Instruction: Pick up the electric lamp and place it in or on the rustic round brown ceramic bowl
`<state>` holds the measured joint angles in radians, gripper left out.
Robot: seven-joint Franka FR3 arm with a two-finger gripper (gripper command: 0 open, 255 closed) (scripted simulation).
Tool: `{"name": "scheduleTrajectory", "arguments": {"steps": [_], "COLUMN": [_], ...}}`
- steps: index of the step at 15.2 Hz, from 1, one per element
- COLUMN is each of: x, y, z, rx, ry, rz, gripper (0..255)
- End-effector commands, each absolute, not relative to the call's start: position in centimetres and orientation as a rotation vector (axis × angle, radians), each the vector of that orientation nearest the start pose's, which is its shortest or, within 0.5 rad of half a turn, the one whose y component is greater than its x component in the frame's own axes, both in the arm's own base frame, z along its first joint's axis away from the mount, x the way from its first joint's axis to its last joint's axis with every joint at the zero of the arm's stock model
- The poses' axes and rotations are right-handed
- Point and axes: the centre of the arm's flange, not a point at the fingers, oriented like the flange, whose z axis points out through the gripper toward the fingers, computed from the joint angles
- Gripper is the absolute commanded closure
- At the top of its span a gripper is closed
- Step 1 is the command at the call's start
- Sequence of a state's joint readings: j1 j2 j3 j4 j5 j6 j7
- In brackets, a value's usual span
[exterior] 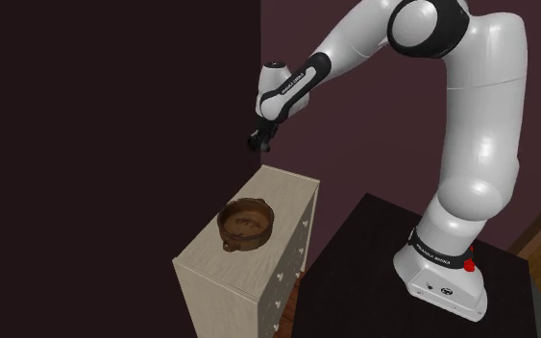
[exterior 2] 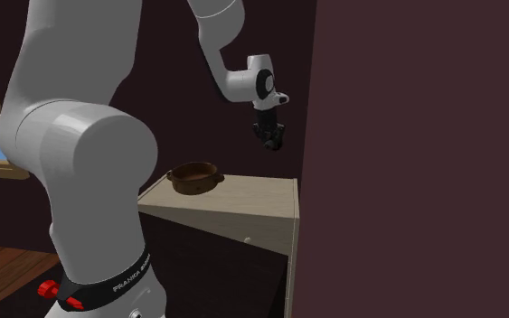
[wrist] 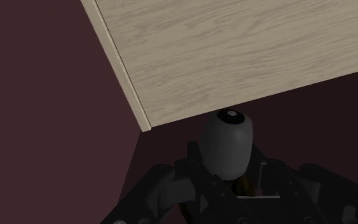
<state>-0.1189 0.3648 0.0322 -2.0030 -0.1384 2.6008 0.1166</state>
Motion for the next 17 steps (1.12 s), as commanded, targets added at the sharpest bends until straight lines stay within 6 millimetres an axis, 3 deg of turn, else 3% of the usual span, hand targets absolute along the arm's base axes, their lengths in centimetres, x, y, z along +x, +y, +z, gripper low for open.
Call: {"name": "scheduleTrajectory", "arguments": {"steps": [1, 17], "x": [61.4, 49.7], "y": [-3.4, 14.2], "z": [30.0, 30.1], "rx": [-3.186, -3.186], "ry": [0.153, 0.153], "rz": [-0.376, -0.376], "gripper": [255, 255]}}
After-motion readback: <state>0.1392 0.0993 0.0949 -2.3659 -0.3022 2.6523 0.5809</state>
